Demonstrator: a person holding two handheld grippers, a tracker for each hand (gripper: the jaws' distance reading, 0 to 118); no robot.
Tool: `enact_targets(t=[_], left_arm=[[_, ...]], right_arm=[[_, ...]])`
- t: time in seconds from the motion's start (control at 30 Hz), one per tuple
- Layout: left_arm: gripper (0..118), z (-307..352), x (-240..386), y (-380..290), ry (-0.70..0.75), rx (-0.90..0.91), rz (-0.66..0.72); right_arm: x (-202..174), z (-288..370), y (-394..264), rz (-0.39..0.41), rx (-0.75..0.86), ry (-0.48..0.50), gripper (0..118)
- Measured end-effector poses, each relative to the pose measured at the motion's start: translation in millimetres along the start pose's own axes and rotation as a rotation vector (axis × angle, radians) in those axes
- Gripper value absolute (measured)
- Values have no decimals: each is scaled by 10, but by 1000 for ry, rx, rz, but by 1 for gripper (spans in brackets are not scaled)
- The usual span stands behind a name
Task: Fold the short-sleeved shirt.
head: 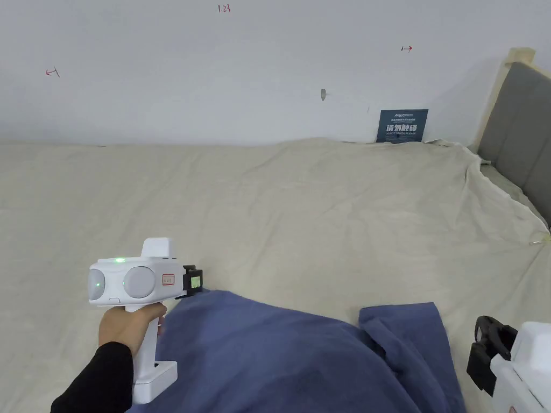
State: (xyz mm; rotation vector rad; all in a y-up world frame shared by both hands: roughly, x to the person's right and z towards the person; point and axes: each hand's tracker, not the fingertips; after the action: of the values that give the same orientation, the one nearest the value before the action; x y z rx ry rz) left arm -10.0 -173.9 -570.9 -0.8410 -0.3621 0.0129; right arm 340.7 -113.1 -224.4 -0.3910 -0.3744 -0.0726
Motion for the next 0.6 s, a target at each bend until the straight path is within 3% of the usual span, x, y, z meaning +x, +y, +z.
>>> enact_targets(t=[0.03, 0.1, 0.33, 0.47, 0.5, 0.53, 0.57, 0.6], left_arm=[[69, -173, -48, 36, 6, -37, 36], [94, -442, -99, 65, 38, -99, 50], [94, -1121, -176, -7, 127, -192, -24], [68, -1226, -84, -101, 180, -222, -122], [52, -1193, -45, -109, 162, -196, -134], [25, -1180, 0, -106, 152, -199, -140], [8, -1166, 33, -98, 138, -200, -161], [2, -1163, 67, -100, 130, -211, -177]], right_arm=[[59, -108, -26, 3, -9, -3, 0], [74, -231, -51, 8, -24, -11, 0], [188, -539, -173, -3, -70, -39, 0], [221, -572, -229, -14, -97, -46, 0], [225, -576, -233, -15, -105, -47, 0], [231, -583, -238, -13, -115, -46, 0], [306, -612, -267, -17, -125, -47, 0], [321, -626, -271, -26, -132, -46, 0]])
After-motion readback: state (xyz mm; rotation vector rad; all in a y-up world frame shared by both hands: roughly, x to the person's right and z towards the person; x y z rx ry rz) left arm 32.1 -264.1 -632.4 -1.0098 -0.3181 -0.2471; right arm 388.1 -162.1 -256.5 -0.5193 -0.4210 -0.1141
